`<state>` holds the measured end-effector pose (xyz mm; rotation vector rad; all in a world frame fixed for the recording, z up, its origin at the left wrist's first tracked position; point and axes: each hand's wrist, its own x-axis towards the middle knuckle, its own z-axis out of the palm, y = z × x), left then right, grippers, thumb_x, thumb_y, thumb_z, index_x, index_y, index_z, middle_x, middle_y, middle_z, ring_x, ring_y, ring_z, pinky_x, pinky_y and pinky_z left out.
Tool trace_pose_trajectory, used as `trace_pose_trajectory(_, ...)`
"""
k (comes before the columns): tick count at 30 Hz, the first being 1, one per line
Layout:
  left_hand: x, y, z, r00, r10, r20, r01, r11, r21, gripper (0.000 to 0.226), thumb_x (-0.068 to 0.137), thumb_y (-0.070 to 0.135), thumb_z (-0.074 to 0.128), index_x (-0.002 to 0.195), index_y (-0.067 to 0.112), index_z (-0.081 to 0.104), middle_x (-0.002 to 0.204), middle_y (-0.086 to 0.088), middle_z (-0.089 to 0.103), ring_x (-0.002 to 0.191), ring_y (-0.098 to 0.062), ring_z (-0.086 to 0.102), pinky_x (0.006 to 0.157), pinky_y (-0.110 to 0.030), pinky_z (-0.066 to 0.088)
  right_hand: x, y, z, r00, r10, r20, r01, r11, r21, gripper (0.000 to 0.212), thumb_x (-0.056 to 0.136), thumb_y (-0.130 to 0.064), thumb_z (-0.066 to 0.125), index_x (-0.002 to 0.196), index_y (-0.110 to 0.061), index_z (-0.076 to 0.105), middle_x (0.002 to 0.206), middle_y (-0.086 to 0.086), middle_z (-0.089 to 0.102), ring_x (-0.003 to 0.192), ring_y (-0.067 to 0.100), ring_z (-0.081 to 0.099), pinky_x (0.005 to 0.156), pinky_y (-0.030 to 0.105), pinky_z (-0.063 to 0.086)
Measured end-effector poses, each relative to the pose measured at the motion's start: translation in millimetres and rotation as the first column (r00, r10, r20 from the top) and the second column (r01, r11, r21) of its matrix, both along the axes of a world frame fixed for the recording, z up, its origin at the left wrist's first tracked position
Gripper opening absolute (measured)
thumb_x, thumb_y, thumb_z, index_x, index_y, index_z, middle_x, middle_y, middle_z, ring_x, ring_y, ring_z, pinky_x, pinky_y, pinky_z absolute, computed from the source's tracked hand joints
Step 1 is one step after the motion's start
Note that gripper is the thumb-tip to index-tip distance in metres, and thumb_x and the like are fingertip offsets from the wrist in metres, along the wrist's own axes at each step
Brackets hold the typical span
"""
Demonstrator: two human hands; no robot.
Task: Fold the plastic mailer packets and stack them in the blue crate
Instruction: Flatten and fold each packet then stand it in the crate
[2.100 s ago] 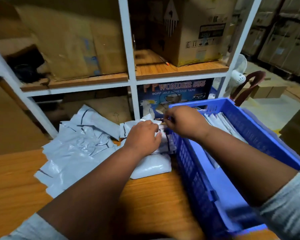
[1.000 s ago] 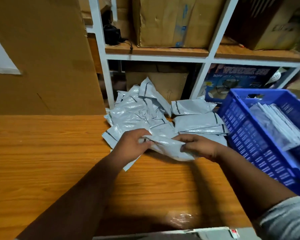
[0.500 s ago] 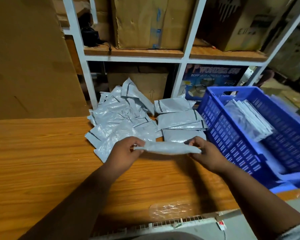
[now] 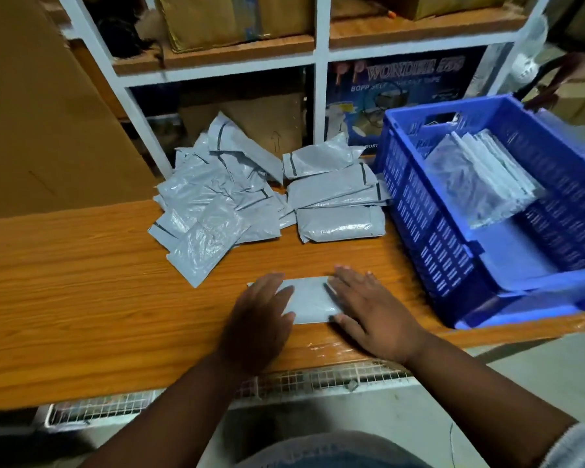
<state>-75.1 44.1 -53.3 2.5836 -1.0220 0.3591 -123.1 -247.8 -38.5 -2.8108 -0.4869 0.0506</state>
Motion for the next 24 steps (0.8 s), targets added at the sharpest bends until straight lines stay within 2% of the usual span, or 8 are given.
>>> trace_pose_trajectory(2,1,-29,4,0.994,0.068,-0.083,-0.054,0.985,0.164,0.064,0.106,0.042,0.048,0.162,0.011,0.042,0.173,-0.016,0.030,0.161,-0.034,0.027,0.130,-0.053,0.025,3,16,-13,1.000,0.015,-0.011,-0.015,0.998,-0.067,0.072,0.111,-0.064,0.026,0.170,-0.024,0.016,0.180,0.004,0.006,0.166,0.022,0.001,0.133,0.055,0.008)
trace_pose_trajectory(4,-1,-46,-6,0.973,0.182,-0.140,-0.110,0.904,0.413,0.072,0.108,0.051,0.034,0.170,0.017,0.021,0.179,-0.011,0.013,0.165,-0.031,0.011,0.132,-0.059,0.013,-3,24,-32,0.998,0.028,-0.051,-0.035,0.988,-0.150,0.077,0.110,-0.065,0.023,0.172,-0.020,0.009,0.180,0.006,0.000,0.165,0.024,-0.009,0.131,0.060,0.010)
trace_pose_trajectory(6,-6,-52,-17,0.966,0.228,-0.123,-0.137,0.853,0.503,0.076,0.107,0.053,0.035,0.171,0.018,0.015,0.179,-0.010,0.012,0.165,-0.031,0.010,0.130,-0.063,0.012,-10,22,-40,0.997,0.000,-0.083,-0.014,0.985,-0.174,0.078,0.110,-0.066,0.019,0.172,-0.022,0.004,0.179,0.003,-0.008,0.164,0.022,-0.016,0.131,0.061,0.006)
trace_pose_trajectory(10,-7,-52,-18,0.968,0.221,-0.120,-0.134,0.858,0.496,0.076,0.104,0.053,0.029,0.169,0.014,0.025,0.176,-0.014,0.025,0.163,-0.033,0.021,0.129,-0.064,0.017,-3,13,-22,0.995,-0.028,-0.093,0.020,0.997,-0.080,0.076,0.109,-0.066,0.016,0.172,-0.023,0.006,0.180,0.004,-0.002,0.165,0.020,-0.008,0.132,0.058,-0.003)
trace_pose_trajectory(15,1,-58,-2,0.969,0.226,-0.104,-0.164,0.895,0.415,0.072,0.103,0.049,0.031,0.164,0.010,0.038,0.172,-0.015,0.034,0.160,-0.033,0.029,0.127,-0.064,0.025,35,11,5,0.990,-0.136,0.043,0.133,0.990,0.052,0.068,0.112,-0.054,0.029,0.169,-0.019,0.021,0.178,0.006,0.015,0.165,0.023,0.008,0.134,0.051,0.001)
trace_pose_trajectory(17,5,-62,3,0.976,0.206,-0.077,-0.155,0.894,0.421,0.070,0.103,0.044,0.031,0.164,0.009,0.037,0.171,-0.016,0.034,0.161,-0.034,0.027,0.127,-0.063,0.025,48,17,-1,0.993,-0.120,0.001,0.119,0.992,0.044,0.068,0.112,-0.053,0.029,0.170,-0.019,0.019,0.179,0.005,0.012,0.165,0.022,0.005,0.134,0.050,0.000)
trace_pose_trajectory(20,12,-70,8,0.983,0.176,-0.060,-0.132,0.888,0.441,0.069,0.105,0.041,0.027,0.164,0.007,0.036,0.171,-0.018,0.034,0.161,-0.036,0.026,0.129,-0.060,0.024,43,22,-35,0.988,-0.110,-0.104,0.103,0.992,-0.068,0.072,0.111,-0.057,0.014,0.172,-0.018,0.008,0.180,0.005,0.001,0.166,0.022,-0.004,0.133,0.053,-0.002)
trace_pose_trajectory(24,23,-87,1,0.991,0.120,-0.065,-0.073,0.871,0.486,0.071,0.104,0.040,0.022,0.161,0.003,0.042,0.168,-0.021,0.037,0.159,-0.038,0.030,0.129,-0.058,0.026,40,22,-56,0.986,-0.139,-0.087,0.131,0.987,-0.094,0.072,0.110,-0.056,0.006,0.172,-0.019,0.007,0.180,0.005,0.001,0.166,0.025,-0.004,0.133,0.054,-0.001)
